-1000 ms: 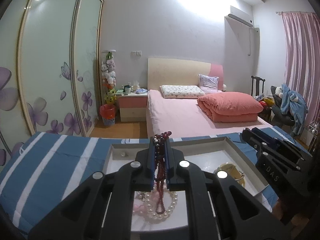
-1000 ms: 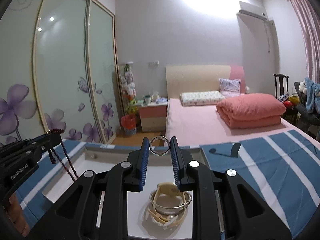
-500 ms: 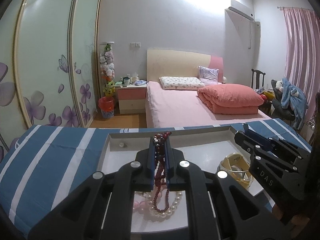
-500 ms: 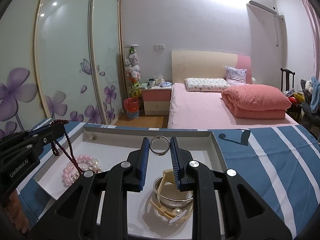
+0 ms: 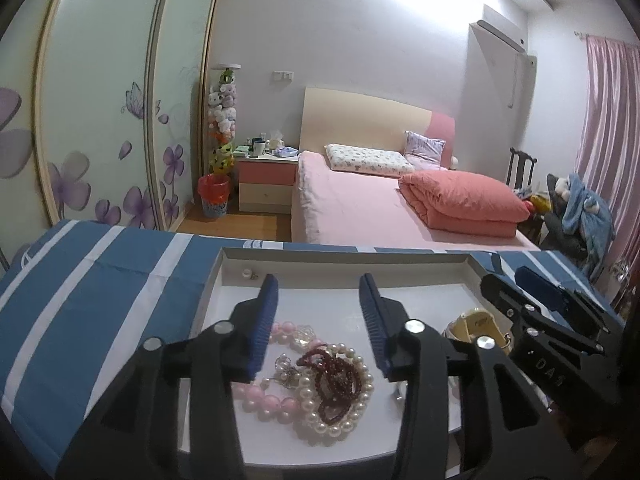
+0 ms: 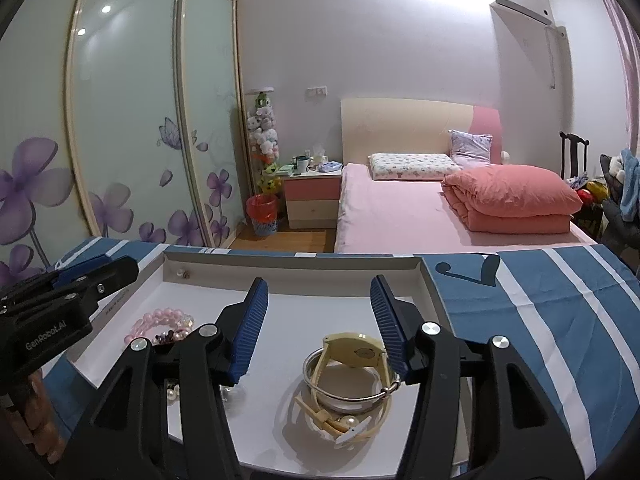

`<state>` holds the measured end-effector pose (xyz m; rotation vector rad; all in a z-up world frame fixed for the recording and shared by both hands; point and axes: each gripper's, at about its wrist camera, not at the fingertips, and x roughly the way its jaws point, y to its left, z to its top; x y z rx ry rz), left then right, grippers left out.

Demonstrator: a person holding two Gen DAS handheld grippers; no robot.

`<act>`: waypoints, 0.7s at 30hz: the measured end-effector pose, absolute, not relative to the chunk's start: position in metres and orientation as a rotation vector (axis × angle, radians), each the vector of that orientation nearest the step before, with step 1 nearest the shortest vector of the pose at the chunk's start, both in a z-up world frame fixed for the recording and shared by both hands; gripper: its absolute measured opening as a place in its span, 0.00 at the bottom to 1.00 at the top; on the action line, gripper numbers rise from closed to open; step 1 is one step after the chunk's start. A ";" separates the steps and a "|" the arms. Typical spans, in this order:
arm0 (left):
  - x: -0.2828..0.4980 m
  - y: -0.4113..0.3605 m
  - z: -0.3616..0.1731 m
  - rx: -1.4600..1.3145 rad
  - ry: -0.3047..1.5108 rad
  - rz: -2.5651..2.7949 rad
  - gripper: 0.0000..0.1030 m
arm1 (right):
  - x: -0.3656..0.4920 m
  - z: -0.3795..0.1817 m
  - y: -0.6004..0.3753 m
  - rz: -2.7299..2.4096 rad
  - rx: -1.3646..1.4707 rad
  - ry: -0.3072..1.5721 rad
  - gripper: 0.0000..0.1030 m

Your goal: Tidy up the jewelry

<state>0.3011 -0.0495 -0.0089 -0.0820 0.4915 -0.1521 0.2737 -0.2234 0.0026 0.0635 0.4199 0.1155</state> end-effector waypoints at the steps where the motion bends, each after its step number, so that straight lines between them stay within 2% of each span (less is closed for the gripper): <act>1: 0.301 -0.048 -0.009 -0.089 0.491 -0.150 0.44 | 0.274 0.003 -0.225 0.111 0.070 0.417 0.53; 6: 0.296 -0.039 -0.002 -0.124 0.489 -0.126 0.50 | 0.270 0.006 -0.232 0.081 0.092 0.395 0.54; 7: 0.293 -0.036 0.001 -0.131 0.483 -0.120 0.53 | 0.268 0.008 -0.234 0.069 0.095 0.388 0.57; 9: 0.284 -0.031 0.009 -0.133 0.462 -0.101 0.62 | 0.263 0.013 -0.237 0.047 0.102 0.369 0.71; 11: 0.269 -0.023 0.016 -0.115 0.433 -0.068 0.71 | 0.254 0.020 -0.239 0.032 0.106 0.348 0.77; 17: 0.225 -0.008 0.030 -0.062 0.368 0.020 0.90 | 0.223 0.034 -0.235 0.027 0.081 0.316 0.89; 21: 0.192 -0.001 0.037 -0.031 0.333 0.060 0.96 | 0.199 0.042 -0.231 0.035 0.063 0.305 0.92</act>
